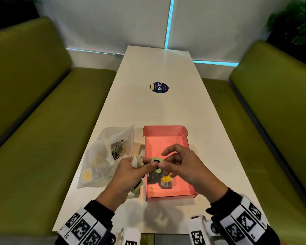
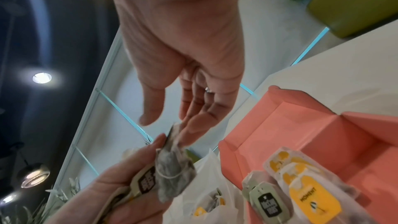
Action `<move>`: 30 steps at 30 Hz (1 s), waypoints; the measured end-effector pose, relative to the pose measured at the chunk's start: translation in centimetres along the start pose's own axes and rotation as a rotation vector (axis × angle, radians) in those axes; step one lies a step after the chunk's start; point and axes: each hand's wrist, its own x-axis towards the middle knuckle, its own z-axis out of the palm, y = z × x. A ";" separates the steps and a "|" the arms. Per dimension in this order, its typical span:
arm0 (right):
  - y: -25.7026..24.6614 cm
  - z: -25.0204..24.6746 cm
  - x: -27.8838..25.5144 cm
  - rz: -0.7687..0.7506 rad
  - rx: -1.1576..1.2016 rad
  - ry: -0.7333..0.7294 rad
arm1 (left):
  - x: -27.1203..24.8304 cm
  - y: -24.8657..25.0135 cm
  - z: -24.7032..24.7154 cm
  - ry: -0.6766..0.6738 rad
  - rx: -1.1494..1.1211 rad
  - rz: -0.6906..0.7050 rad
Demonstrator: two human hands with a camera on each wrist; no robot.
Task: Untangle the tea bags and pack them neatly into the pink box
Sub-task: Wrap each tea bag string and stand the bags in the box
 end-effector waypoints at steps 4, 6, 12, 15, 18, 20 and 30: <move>0.3 -0.1 -0.1 -0.004 -0.033 -0.024 | -0.1 0.0 0.0 -0.003 -0.048 -0.010; 0.2 -0.3 0.0 -0.012 -0.010 -0.001 | -0.3 0.2 0.1 -0.019 -0.080 -0.012; -0.4 -1.2 0.0 -0.045 0.002 0.060 | -0.6 0.7 -0.1 -0.034 -0.113 -0.033; -0.6 -1.7 -0.1 -0.108 -0.097 0.105 | -0.7 0.9 -0.3 -0.033 -0.146 -0.053; -0.7 -2.0 -0.4 -0.155 -0.239 0.074 | -0.9 1.2 -0.3 -0.043 -0.202 -0.067; -0.8 -1.9 -0.7 -0.161 -0.337 0.023 | -1.0 1.4 -0.1 -0.059 -0.234 -0.069; -1.1 -0.4 -1.0 0.113 -0.205 -0.069 | -1.2 1.6 0.4 -0.040 -0.220 -0.008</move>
